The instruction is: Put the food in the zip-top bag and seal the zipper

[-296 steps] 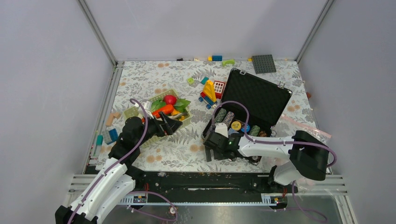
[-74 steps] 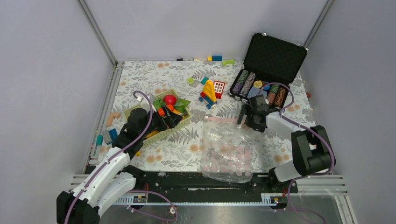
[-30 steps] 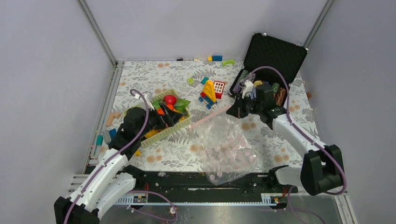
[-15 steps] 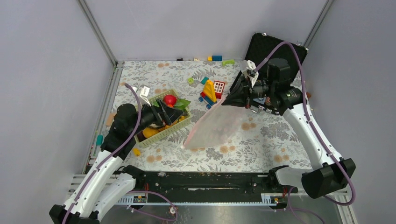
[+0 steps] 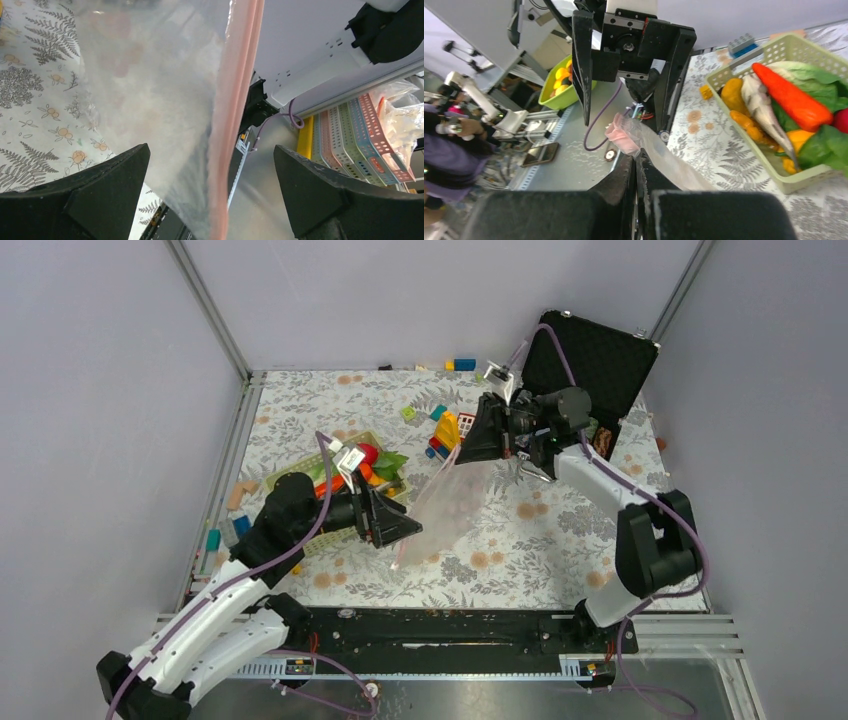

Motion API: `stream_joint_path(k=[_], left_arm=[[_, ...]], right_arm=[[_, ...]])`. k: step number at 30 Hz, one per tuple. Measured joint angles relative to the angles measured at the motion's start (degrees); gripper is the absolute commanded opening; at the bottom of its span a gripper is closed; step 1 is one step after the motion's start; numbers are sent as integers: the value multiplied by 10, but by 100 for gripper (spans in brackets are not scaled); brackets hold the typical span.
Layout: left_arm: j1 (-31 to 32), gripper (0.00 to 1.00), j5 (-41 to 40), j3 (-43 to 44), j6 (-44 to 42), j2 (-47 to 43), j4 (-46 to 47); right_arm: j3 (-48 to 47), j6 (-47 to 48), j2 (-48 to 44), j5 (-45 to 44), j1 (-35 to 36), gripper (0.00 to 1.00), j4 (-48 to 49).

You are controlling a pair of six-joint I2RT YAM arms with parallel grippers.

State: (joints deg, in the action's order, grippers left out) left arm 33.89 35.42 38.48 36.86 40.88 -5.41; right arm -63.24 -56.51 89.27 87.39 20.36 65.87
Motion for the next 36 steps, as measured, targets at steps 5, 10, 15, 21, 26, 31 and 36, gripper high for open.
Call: stream_joint_path(k=[5, 10, 15, 21, 26, 31, 36], left_arm=[[18, 99, -48, 0, -15, 8, -20], [18, 99, -102, 1, -21, 2, -36], [18, 99, -141, 14, -24, -7, -51], [18, 99, -142, 18, -26, -15, -42], [18, 99, -142, 28, -33, -15, -41], [18, 99, -146, 38, -43, -32, -40], [18, 99, -153, 51, -52, -32, -39]], right_arm=[[-17, -107, 54, 8, 31, 0, 94], [-34, -152, 63, 10, 45, 0, 130], [-41, -172, 65, 13, 50, 0, 144], [-54, -188, 77, 16, 60, 0, 147], [-57, -195, 86, 17, 62, 0, 147], [-64, -201, 91, 17, 63, 0, 148], [-71, -207, 100, 18, 63, 0, 149]])
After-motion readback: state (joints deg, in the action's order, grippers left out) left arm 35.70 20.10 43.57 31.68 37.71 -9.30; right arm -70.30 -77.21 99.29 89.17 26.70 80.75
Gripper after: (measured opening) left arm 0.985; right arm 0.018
